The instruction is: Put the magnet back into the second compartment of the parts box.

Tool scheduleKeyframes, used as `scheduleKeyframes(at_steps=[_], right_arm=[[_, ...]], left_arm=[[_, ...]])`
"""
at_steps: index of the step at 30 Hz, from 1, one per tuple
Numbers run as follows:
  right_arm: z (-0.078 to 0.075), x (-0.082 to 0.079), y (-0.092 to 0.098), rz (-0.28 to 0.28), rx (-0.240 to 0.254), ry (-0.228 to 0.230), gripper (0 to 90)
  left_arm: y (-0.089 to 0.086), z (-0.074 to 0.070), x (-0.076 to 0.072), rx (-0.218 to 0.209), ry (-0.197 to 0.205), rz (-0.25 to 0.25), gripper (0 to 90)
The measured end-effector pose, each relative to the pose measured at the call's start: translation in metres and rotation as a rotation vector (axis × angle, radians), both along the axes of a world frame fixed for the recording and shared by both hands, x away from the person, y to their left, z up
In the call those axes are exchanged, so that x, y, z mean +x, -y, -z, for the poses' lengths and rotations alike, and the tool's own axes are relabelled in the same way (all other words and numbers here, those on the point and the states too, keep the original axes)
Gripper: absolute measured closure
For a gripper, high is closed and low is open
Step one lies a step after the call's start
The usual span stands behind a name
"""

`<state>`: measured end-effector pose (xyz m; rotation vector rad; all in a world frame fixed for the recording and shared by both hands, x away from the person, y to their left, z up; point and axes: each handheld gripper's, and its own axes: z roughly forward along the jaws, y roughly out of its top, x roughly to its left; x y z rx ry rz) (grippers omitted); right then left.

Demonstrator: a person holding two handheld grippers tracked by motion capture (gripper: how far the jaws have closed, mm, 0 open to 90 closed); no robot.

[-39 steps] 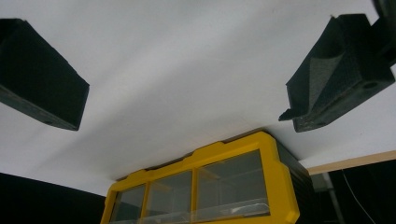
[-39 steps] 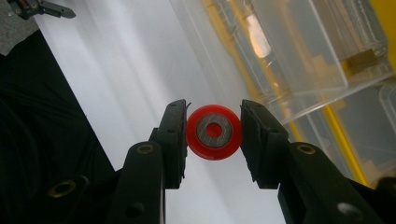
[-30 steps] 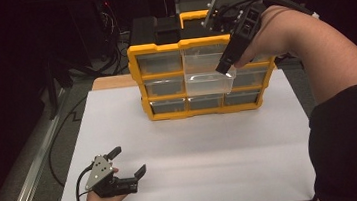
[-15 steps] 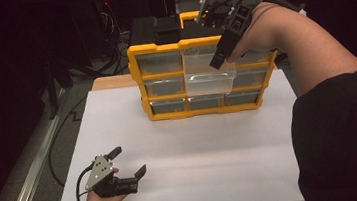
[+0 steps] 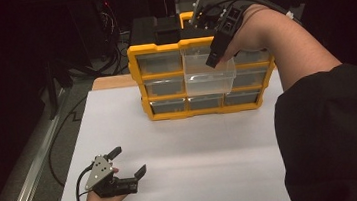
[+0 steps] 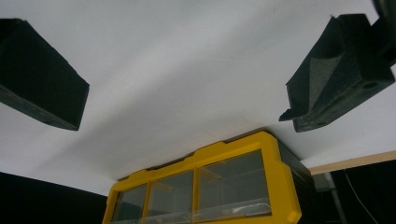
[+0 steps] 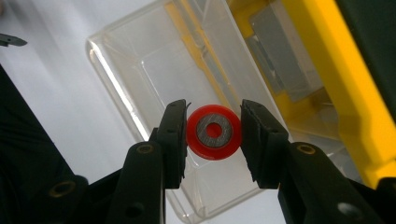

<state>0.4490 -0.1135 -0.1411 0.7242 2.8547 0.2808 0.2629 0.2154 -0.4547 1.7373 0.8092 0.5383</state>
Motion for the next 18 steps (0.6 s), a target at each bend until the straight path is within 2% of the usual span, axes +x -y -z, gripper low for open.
scheduleKeyframes(at_steps=[7,18], right_arm=[[0.012,0.004,-0.005,-0.008,-0.013,-0.011,64.0],[0.011,0.005,-0.007,-0.014,0.001,-0.009,63.7]], left_arm=[[0.0,0.0,0.0,-0.001,0.001,0.005,0.3],[0.0,0.0,0.0,-0.002,0.001,0.006,0.3]])
